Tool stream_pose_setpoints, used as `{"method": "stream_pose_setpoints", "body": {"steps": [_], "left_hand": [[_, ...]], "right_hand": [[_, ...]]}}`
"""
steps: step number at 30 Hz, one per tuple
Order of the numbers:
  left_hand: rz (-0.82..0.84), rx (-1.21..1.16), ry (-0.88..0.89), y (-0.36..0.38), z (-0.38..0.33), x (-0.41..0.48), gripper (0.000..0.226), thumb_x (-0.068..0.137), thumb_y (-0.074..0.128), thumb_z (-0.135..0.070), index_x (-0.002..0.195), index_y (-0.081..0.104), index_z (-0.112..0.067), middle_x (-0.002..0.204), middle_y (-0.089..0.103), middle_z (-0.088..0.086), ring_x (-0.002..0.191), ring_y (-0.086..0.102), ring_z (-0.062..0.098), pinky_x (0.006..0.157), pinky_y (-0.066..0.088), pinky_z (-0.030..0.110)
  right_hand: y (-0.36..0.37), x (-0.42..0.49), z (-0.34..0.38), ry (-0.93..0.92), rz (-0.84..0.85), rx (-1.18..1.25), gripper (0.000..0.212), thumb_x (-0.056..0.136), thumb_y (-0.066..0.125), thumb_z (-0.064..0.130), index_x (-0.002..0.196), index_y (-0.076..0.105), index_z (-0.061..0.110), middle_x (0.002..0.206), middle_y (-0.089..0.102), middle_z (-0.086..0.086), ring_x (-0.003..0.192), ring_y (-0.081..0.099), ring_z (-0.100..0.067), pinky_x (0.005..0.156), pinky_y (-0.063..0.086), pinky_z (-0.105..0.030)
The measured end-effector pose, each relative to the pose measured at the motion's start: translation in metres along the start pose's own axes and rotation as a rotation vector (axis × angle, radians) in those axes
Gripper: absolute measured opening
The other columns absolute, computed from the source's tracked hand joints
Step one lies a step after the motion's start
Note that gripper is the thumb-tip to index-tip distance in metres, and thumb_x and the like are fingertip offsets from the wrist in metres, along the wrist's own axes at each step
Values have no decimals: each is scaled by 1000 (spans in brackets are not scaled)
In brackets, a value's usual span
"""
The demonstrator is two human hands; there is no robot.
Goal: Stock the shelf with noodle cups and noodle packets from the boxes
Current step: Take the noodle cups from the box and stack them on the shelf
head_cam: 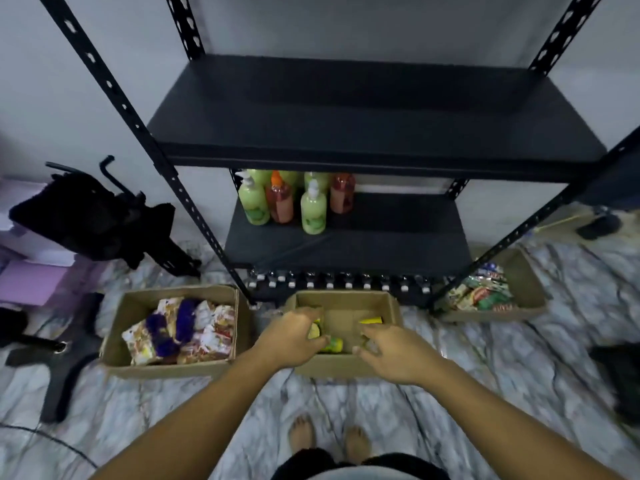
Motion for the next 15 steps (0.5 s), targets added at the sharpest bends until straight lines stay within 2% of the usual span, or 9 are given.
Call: {"method": "stream_pose_setpoints", "body": {"steps": [3,6,11,15], "left_hand": [[106,24,-35,31,20,12,57,98,58,-51,144,51,-18,133,61,10,119,59,31,91,52,43],[178,49,-63,54,41,26,58,99,58,-51,144,48,-15,137,58,12,121,57,33,93,51,42],[226,40,-114,83,66,50,63,96,58,-53,146,44,-18,141,49,10,124,55,33,98,50,44],[240,2,-115,112,77,84,59,95,59,-51,144,44,-24,135,51,6,120,57,31,94,53,46]], "right_hand": [[37,18,-6,58,46,72,60,103,44,51,155,36,25,146,54,-5,127,54,-29,96,50,-39],[64,35,-13,123,75,127,66,103,43,55,159,28,23,148,51,-7,126,53,-32,91,51,-39],[94,58,-40,235,83,204,66,103,45,52,159,30,22,153,47,-7,133,50,-31,98,48,-38],[116,90,-81,292,80,275,60,102,48,50,155,37,26,142,57,-10,123,57,-31,94,52,-40]]}}
Point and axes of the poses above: each hand's wrist, its own x-axis towards the middle knuckle, its own y-axis out of the palm, z = x × y, the point moved 8 cm from there along x, towards the middle knuckle
